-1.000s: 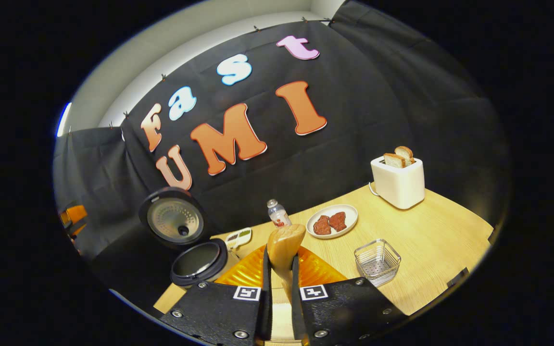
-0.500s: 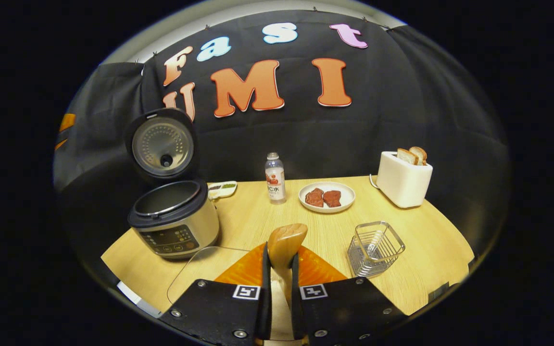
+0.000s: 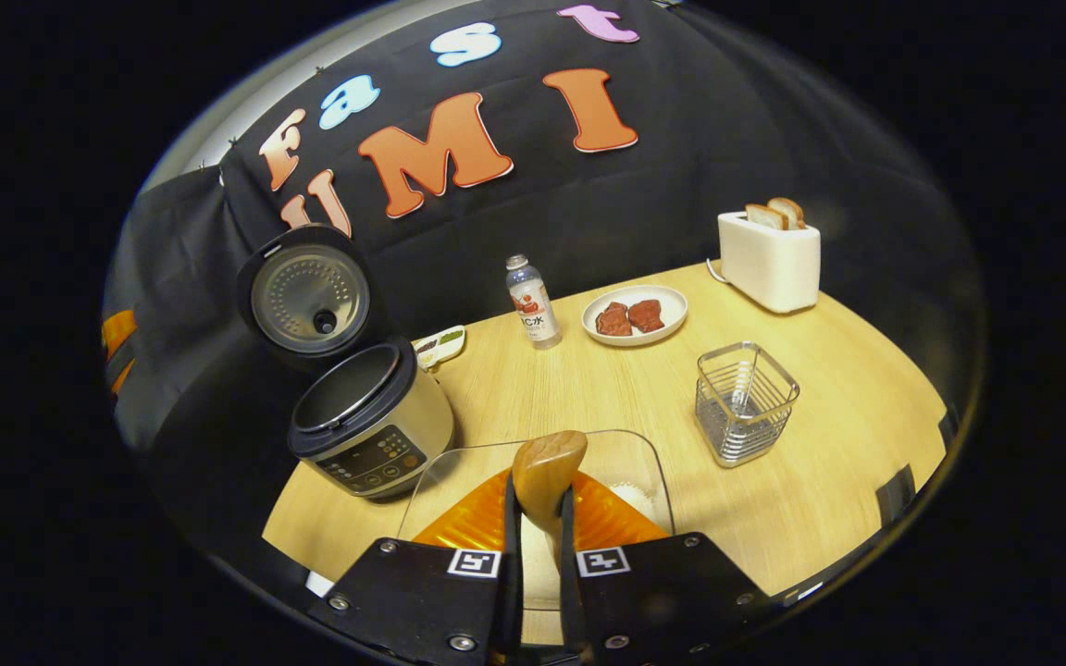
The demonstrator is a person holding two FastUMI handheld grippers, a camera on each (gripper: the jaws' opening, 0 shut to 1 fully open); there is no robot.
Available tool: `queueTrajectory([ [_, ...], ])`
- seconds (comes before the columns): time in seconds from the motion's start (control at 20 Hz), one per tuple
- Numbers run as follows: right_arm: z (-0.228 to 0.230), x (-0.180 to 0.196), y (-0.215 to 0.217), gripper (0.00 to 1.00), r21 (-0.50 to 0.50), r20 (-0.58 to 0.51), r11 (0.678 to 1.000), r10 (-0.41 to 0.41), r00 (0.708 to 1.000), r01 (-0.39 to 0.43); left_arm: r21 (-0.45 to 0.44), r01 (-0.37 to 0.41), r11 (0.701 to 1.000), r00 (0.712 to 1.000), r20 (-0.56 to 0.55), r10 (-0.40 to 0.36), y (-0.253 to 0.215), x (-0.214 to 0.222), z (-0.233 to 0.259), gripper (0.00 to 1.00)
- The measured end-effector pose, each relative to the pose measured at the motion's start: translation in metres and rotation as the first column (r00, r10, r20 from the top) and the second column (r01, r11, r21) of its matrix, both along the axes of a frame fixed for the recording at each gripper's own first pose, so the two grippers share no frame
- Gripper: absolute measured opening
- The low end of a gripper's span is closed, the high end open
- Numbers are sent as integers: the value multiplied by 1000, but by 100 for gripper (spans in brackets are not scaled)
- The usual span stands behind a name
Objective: Close the left gripper, press the button to open the rice cooker; take a wooden spoon from the chopstick holder with the right hand, scoop a spoonful of rice and pour it into the rice cooker, then put the wooden spoon back into the chopstick holder.
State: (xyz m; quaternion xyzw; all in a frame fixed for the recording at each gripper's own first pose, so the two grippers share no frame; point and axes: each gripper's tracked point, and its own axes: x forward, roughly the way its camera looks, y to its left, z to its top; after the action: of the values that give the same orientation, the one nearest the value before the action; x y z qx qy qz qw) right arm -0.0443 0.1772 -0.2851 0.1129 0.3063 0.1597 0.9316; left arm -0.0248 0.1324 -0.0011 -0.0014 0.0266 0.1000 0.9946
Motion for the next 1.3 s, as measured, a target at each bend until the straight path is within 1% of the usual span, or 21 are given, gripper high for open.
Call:
queueTrajectory([
  [0.15, 1, -4, 12, 16, 34, -13, 999, -18, 1000, 19, -7, -7, 1000, 1000, -7, 7, 2, -2, -5, 100],
  [0.2, 1, -3, 17, 16, 35, -14, 999, -25, 1000, 26, -11, -8, 1000, 1000, -11, 8, 3, -1, -6, 98],
  [0.3, -1, 0, 25, 16, 59, -20, 997, -41, 999, 42, -18, -13, 1000, 1000, -13, 13, 6, -1, -8, 100],
  [0.35, -2, 1, 28, 16, 86, -27, 995, -51, 998, 53, -20, -17, 1000, 1000, -13, 17, 7, -2, -8, 98],
  [0.45, -5, 1, 38, 16, 148, -53, 986, -66, 996, 73, -25, -23, 999, 1000, -18, 23, 11, -3, -11, 98],
  [0.55, -10, 2, 45, 16, 225, -94, 969, -84, 992, 103, -31, -30, 999, 999, -24, 29, 12, -4, -14, 98],
  [0.65, -15, 7, 45, 16, 297, -141, 943, -111, 984, 149, -39, -36, 999, 999, -31, 35, 14, -5, -18, 98],
  [0.7, -21, 10, 43, 16, 338, -188, 923, -125, 974, 183, -44, -39, 998, 999, -34, 37, 15, -7, -20, 96],
  [0.75, -26, 12, 40, 16, 375, -243, 899, -138, 960, 224, -51, -39, 998, 999, -37, 37, 15, -7, -21, 96],
  [0.8, -31, 13, 37, 16, 411, -299, 871, -151, 942, 270, -59, -41, 997, 998, -40, 38, 16, -7, -23, 100],
  [0.85, -33, 13, 34, 16, 449, -343, 837, -161, 926, 312, -66, -41, 997, 998, -43, 38, 16, -7, -23, 100],
  [0.9, -34, 13, 29, 16, 476, -370, 809, -173, 913, 346, -69, -42, 997, 998, -42, 39, 17, -7, -23, 100],
  [0.95, -33, 14, 26, 16, 499, -383, 785, -178, 906, 366, -70, -43, 997, 998, -38, 40, 17, -7, -22, 99],
  [1.05, -29, 14, 18, 16, 529, -402, 753, -184, 897, 392, -64, -46, 997, 999, -29, 44, 17, -5, -18, 98],
  [1.15, -21, 19, 11, 16, 549, -398, 732, -195, 896, 403, -58, -48, 997, 999, -19, 47, 18, -5, -14, 96],
  [1.3, -7, 27, 0, 16, 578, -391, 703, -208, 897, 415, -51, -43, 998, 999, -7, 43, 14, -3, -9, 99],
])
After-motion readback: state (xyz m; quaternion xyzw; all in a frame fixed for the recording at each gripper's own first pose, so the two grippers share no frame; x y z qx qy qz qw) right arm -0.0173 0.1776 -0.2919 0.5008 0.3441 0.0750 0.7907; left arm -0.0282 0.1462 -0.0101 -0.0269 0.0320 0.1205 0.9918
